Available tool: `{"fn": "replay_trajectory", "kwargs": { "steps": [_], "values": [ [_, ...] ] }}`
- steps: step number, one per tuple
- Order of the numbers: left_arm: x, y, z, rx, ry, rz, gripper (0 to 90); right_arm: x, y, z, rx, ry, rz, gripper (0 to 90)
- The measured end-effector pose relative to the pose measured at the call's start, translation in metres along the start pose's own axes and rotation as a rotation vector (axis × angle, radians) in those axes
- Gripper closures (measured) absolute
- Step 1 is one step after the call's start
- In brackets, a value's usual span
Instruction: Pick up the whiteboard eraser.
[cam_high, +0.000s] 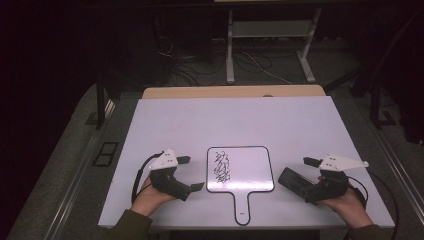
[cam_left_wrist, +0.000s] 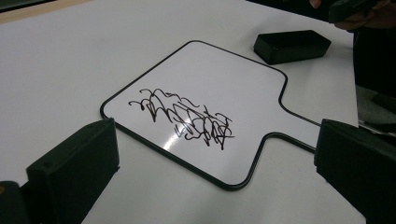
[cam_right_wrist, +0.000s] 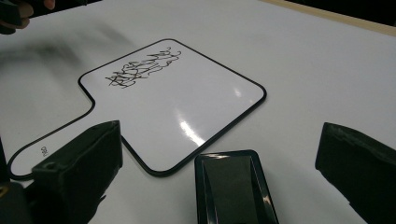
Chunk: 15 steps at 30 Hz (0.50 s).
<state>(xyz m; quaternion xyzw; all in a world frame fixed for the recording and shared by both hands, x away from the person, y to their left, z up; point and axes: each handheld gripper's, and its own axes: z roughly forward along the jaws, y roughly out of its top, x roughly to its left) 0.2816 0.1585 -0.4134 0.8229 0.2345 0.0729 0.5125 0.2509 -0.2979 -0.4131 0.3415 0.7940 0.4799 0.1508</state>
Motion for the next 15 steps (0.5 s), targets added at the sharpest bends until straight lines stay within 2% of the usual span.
{"fn": "replay_trajectory", "kwargs": {
  "steps": [9,15],
  "values": [
    [0.0012,-0.0007,0.0016,0.016,-0.008,-0.011,0.0,-0.0007,0.0021,-0.0012,-0.002,0.012,0.009,0.0],
    [0.0023,-0.0017,0.0015,0.020,-0.008,-0.018,0.0,-0.0049,0.0052,-0.0026,0.015,0.020,-0.004,0.0]
  ]
}}
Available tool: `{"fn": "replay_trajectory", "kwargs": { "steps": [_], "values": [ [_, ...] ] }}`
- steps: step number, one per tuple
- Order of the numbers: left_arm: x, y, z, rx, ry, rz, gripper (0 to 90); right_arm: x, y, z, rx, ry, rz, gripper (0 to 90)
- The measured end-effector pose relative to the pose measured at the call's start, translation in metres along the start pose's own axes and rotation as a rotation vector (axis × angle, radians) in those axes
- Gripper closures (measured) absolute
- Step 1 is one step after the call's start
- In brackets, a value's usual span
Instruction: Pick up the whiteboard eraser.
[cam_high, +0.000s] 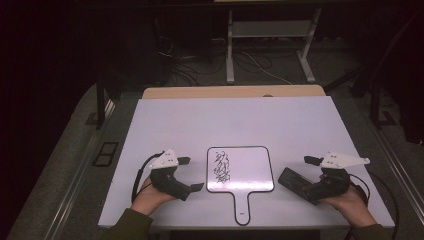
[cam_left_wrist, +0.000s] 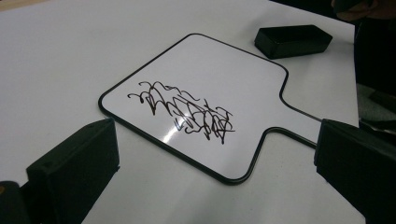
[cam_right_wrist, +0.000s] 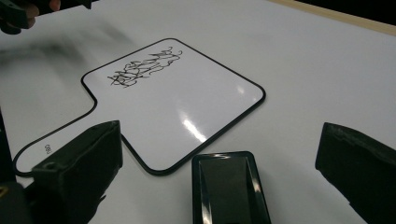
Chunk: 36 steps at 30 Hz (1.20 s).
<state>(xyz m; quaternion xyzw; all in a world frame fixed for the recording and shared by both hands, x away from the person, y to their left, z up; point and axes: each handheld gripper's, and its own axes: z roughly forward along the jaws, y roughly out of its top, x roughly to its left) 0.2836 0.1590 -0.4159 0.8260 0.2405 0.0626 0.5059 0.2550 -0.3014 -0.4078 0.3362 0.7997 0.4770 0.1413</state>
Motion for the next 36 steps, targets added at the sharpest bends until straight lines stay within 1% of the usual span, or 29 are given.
{"fn": "replay_trajectory", "kwargs": {
  "steps": [1,3,5,8,10,13,14,18,23,27,31,36],
  "values": [
    [0.000,0.000,0.000,-0.003,-0.001,-0.003,0.0,-0.001,0.000,0.000,-0.002,-0.001,0.002,0.0],
    [-0.001,-0.001,0.000,0.005,0.000,0.004,0.0,-0.002,0.001,-0.002,0.001,-0.002,0.007,0.0],
    [-0.001,-0.002,0.001,0.009,-0.001,0.011,0.0,-0.003,0.002,-0.002,0.006,-0.005,-0.004,0.0],
    [-0.003,-0.002,0.001,0.009,-0.001,0.008,0.0,-0.004,0.003,-0.003,0.017,-0.013,-0.007,0.0],
    [-0.003,-0.003,0.001,0.008,0.000,0.006,0.0,-0.006,0.004,-0.004,0.021,-0.006,-0.002,0.0],
    [-0.005,-0.004,0.001,0.008,-0.001,0.004,0.0,-0.008,0.004,-0.005,0.028,-0.008,-0.013,0.0],
    [-0.006,-0.004,0.002,0.011,-0.003,0.013,0.0,-0.008,0.005,-0.006,0.028,-0.010,-0.019,0.0],
    [-0.008,-0.003,0.002,0.003,-0.005,0.018,0.0,-0.010,0.004,-0.010,0.035,-0.018,-0.024,0.0],
    [-0.006,-0.005,0.002,0.010,-0.006,0.018,0.0,-0.015,-0.003,-0.014,0.058,-0.039,-0.009,0.0],
    [-0.005,-0.006,0.002,0.012,-0.004,0.018,0.0,-0.017,-0.007,-0.016,0.068,-0.041,-0.004,0.0],
    [-0.005,-0.006,0.002,0.005,-0.003,0.010,0.0,-0.017,-0.010,-0.017,0.072,-0.036,-0.006,0.0],
    [-0.005,-0.006,0.001,0.004,-0.006,0.009,0.0,-0.019,-0.013,-0.019,0.079,-0.048,-0.007,0.0]
  ]
}}
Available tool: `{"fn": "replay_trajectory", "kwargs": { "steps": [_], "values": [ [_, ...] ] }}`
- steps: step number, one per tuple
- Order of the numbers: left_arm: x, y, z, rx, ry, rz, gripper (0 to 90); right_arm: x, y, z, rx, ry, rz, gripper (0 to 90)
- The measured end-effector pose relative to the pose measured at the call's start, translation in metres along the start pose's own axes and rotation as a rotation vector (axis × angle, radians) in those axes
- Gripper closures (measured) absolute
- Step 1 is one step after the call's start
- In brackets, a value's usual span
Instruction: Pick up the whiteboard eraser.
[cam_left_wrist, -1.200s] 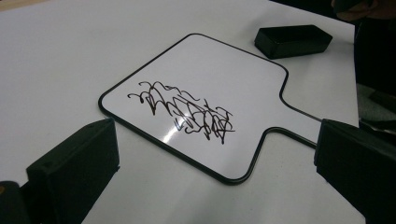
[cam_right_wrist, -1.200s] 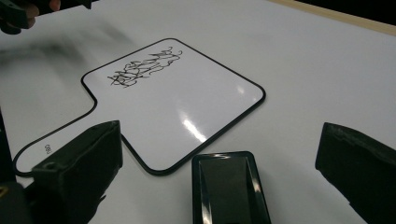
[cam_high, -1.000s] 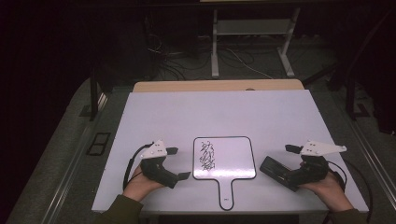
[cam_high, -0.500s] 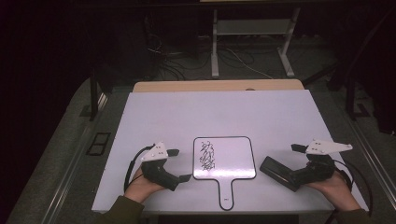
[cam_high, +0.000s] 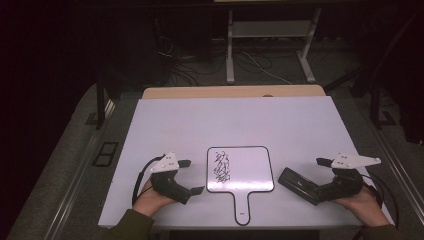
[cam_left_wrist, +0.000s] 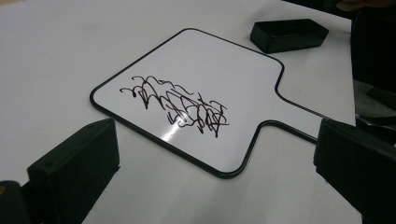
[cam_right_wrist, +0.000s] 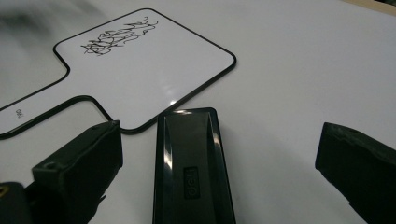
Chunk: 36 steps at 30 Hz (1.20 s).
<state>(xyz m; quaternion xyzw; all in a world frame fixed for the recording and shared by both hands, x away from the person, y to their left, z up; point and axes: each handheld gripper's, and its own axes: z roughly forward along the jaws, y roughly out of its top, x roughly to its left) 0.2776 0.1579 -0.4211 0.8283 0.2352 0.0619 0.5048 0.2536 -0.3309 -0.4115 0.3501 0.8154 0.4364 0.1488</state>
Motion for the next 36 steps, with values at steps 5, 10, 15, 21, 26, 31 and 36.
{"fn": "replay_trajectory", "kwargs": {
  "steps": [5,10,15,21,26,31,36],
  "values": [
    [0.000,0.000,0.000,0.002,-0.003,0.001,0.0,-0.001,-0.004,-0.001,0.019,-0.011,0.003,0.0],
    [0.000,0.000,0.000,-0.001,-0.003,0.002,0.0,0.001,-0.005,0.002,0.045,-0.001,0.005,0.0],
    [0.000,0.000,0.000,-0.002,-0.005,-0.001,0.0,0.002,-0.005,0.003,0.059,0.002,0.004,2.0],
    [0.000,0.000,0.000,0.000,-0.006,0.000,0.0,0.004,-0.006,0.006,0.089,0.011,-0.002,4.9],
    [0.000,0.000,0.000,0.003,-0.007,-0.001,0.0,0.006,-0.007,0.011,0.126,0.000,-0.015,5.0],
    [0.000,0.000,0.000,0.005,-0.010,0.001,0.0,0.009,-0.006,0.013,0.144,0.016,-0.038,13.1],
    [0.000,0.000,0.000,0.007,-0.010,0.006,0.0,0.012,-0.007,0.019,0.200,0.008,-0.058,14.1]
  ]
}}
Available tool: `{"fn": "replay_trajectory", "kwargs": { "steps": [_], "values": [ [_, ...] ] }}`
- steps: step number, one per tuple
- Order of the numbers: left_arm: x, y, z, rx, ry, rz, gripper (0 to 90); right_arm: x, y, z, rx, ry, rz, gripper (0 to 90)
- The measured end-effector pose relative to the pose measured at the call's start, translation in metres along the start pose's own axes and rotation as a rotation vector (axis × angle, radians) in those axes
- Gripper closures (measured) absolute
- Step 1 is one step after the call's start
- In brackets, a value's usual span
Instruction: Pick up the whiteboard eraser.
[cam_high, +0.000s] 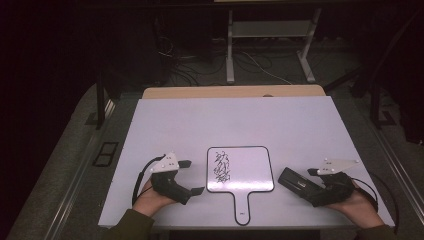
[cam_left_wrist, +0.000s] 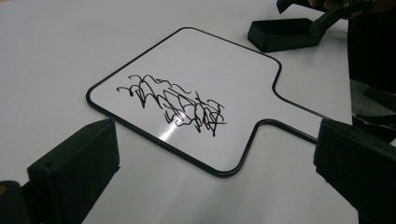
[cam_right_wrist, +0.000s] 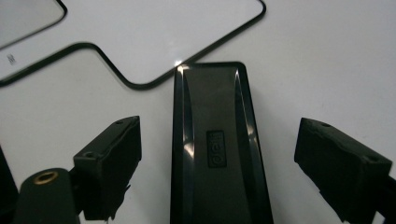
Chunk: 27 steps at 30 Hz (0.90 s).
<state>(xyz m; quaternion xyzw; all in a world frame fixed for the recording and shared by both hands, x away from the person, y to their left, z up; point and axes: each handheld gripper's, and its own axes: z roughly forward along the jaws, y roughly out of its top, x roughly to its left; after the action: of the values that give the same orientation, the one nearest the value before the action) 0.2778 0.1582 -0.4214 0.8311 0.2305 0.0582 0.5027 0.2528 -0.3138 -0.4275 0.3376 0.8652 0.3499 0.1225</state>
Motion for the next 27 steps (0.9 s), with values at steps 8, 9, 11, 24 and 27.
{"fn": "replay_trajectory", "kwargs": {
  "steps": [8,9,11,24,27],
  "values": [
    [0.000,0.000,0.000,0.000,-0.001,0.001,0.0,0.000,0.001,0.004,0.030,0.006,-0.010,21.1],
    [0.000,0.000,0.000,0.000,-0.001,0.001,0.0,0.000,0.001,0.004,0.030,0.006,-0.010,21.1],
    [0.000,0.000,0.000,0.001,0.000,0.001,0.0,0.000,0.002,0.005,0.041,0.001,0.001,21.6],
    [0.000,0.000,0.000,0.000,0.001,-0.001,0.0,0.001,0.005,0.010,0.090,-0.003,-0.009,25.9],
    [0.000,0.000,0.000,0.000,0.000,0.000,0.0,0.001,0.007,0.012,0.114,-0.013,-0.030,28.3]
  ]
}}
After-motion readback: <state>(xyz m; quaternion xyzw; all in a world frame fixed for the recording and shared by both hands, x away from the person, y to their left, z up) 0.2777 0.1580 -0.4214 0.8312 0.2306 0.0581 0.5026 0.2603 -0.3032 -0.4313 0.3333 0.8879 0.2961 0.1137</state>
